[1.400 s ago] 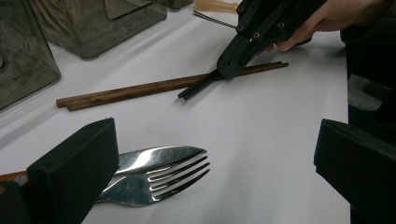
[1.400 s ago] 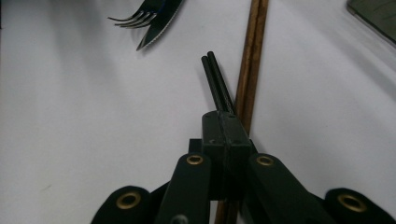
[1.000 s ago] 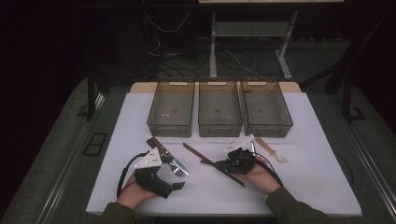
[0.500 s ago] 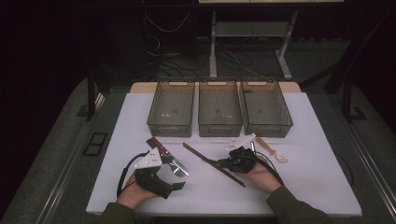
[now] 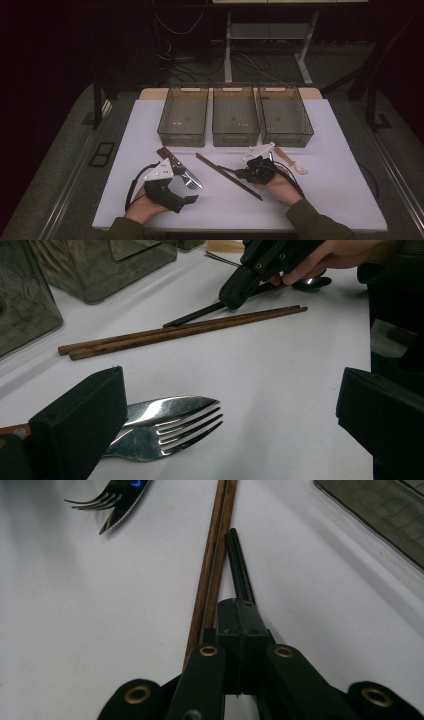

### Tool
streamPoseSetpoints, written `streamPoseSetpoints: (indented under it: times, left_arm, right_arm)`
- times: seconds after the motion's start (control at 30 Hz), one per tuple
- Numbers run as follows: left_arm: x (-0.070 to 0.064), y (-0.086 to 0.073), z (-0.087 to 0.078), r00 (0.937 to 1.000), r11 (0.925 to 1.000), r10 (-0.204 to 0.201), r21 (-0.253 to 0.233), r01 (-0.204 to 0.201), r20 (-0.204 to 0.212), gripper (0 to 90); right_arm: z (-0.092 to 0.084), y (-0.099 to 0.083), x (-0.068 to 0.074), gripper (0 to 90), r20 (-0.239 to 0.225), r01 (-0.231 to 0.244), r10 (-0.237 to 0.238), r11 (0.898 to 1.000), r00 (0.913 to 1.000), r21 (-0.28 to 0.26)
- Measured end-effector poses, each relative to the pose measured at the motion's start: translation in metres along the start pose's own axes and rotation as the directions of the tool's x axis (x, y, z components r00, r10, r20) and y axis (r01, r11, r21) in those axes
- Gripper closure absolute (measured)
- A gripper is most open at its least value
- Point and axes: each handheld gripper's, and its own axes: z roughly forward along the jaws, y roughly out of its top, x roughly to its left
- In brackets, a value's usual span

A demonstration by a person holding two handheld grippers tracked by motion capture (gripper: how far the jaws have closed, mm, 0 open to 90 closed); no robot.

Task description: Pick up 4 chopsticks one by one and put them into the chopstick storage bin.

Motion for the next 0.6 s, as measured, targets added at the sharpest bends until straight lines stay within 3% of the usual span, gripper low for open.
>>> streamPoseSetpoints:
  times: [0.4, 0.6]
  left_arm:
    - [-0.0002, 0.0, 0.0, 1.0, 1.0, 0.002, 0.002, -0.002, 0.001, 0.0]
    - [-0.0005, 0.0, -0.0001, 1.0, 1.0, -0.001, 0.002, 0.001, 0.0, 0.0]
  right_arm:
    - [-0.0006, -0.0014, -0.0033, 89.9, 0.013, -0.008, 0.008, 1.0, 0.9999, -0.001]
    - [0.0008, -0.0029, -0.0052, 89.9, 0.042, -0.002, 0.001, 1.0, 0.9991, 0.013]
